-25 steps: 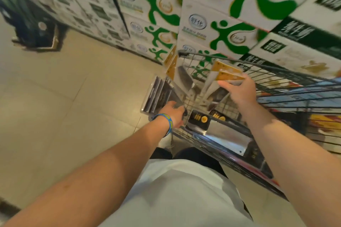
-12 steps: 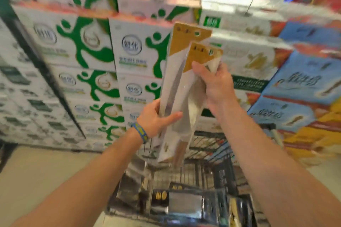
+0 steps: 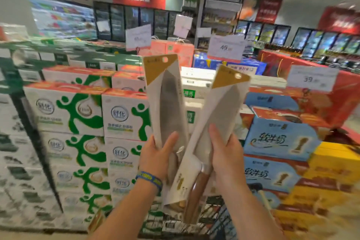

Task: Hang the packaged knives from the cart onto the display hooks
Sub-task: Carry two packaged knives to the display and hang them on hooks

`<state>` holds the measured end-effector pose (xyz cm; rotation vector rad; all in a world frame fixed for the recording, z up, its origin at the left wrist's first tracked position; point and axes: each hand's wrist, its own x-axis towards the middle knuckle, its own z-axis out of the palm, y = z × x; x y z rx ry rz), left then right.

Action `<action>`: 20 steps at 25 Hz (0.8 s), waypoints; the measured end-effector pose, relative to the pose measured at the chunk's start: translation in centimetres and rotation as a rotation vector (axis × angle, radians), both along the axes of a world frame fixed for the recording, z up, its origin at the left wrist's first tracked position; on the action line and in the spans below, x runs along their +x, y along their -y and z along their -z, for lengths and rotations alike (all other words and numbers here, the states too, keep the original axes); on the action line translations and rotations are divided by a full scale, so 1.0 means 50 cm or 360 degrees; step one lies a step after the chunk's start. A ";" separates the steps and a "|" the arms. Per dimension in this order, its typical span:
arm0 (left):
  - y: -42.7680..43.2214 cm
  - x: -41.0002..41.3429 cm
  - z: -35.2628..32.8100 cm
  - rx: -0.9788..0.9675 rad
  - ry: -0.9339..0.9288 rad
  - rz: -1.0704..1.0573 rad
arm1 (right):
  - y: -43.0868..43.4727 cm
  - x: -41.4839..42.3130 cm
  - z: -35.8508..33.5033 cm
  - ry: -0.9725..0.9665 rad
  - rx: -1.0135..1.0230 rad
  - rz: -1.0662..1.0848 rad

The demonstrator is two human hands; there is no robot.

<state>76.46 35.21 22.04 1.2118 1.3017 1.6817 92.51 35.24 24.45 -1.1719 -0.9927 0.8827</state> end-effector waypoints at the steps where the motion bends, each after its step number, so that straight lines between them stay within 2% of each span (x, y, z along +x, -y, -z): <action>1: 0.001 0.008 -0.006 0.0041 -0.0051 -0.0038 | 0.003 0.035 -0.011 0.0004 0.0005 0.0060; 4: -0.002 0.049 -0.037 0.0143 -0.0159 0.0035 | 0.032 0.131 -0.041 0.0123 0.0038 0.0214; 10: -0.016 0.147 -0.086 0.0170 -0.0046 0.0471 | 0.133 0.246 -0.084 0.0214 0.0051 0.0601; 14: -0.003 0.176 -0.099 0.0119 0.0047 0.0833 | 0.227 0.252 -0.113 0.0178 0.0154 0.0863; 20: 0.076 0.249 -0.077 -0.0008 0.0166 0.1376 | 0.404 0.223 -0.107 0.0235 0.0005 0.1303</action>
